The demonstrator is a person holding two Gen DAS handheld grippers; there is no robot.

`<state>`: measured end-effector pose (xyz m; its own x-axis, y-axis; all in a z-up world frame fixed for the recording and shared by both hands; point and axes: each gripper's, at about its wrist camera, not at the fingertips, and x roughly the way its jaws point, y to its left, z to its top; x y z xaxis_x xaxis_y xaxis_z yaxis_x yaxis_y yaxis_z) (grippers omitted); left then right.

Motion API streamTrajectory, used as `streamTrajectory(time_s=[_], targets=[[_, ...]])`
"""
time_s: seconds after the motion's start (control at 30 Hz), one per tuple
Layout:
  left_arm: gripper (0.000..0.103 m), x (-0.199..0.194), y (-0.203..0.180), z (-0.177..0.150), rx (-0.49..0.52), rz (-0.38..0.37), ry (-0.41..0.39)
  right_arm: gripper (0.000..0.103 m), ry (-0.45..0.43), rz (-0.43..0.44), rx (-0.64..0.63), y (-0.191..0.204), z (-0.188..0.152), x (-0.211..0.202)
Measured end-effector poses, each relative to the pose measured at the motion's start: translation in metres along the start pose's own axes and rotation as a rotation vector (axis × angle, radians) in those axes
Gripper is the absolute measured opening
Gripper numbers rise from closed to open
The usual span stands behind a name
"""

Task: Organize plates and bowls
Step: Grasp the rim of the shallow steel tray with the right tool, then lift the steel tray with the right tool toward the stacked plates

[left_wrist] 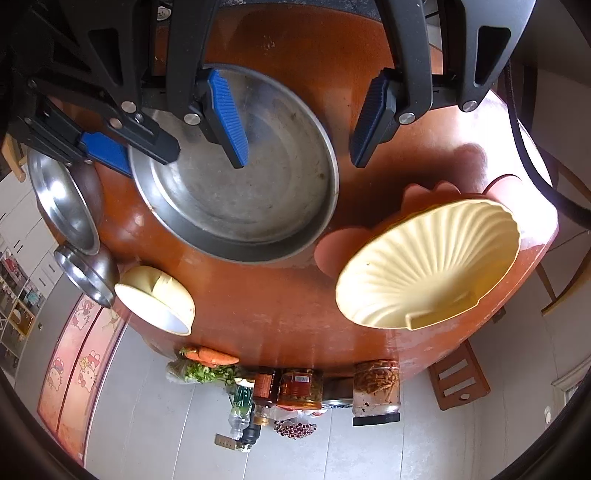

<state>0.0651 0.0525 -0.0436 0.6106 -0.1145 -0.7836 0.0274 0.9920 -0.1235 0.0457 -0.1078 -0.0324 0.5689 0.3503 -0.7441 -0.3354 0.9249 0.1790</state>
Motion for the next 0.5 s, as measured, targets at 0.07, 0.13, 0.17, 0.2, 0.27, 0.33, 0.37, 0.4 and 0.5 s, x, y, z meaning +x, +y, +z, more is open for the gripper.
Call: streamTrajectory(time_s=[0.07, 0.13, 0.17, 0.2, 0.27, 0.33, 0.37, 0.4, 0.5], targets=[[0.057, 0.000, 0.000, -0.001, 0.001, -0.015, -0.009, 0.029, -0.015, -0.003, -0.003, -0.002, 0.003, 0.004], [0.055, 0.000, -0.004, -0.002, 0.014, -0.017, -0.017, 0.026, -0.026, -0.010, -0.018, -0.002, 0.004, 0.007], [0.055, 0.000, -0.005, -0.002, 0.022, -0.006, -0.020, 0.025, -0.029, -0.012, -0.021, -0.002, 0.005, 0.008], [0.054, 0.000, -0.006, -0.003, 0.026, -0.002, -0.021, 0.025, -0.030, -0.014, -0.027, -0.001, 0.005, 0.007], [0.054, -0.002, -0.007, -0.003, 0.023, -0.009, -0.019, 0.025, -0.028, -0.018, -0.028, -0.001, 0.004, 0.006], [0.054, -0.004, -0.009, -0.004, 0.027, -0.016, -0.019, 0.025, -0.030, -0.022, -0.032, -0.001, 0.003, 0.003], [0.054, -0.007, -0.010, -0.004, 0.032, -0.015, -0.022, 0.025, -0.032, -0.023, -0.030, -0.002, 0.002, 0.002], [0.054, -0.009, -0.011, -0.004, 0.037, -0.016, -0.026, 0.025, -0.032, -0.024, -0.027, -0.002, 0.002, 0.000], [0.054, -0.018, -0.014, -0.003, 0.044, -0.015, -0.040, 0.025, -0.041, -0.025, -0.028, -0.002, 0.003, -0.007]])
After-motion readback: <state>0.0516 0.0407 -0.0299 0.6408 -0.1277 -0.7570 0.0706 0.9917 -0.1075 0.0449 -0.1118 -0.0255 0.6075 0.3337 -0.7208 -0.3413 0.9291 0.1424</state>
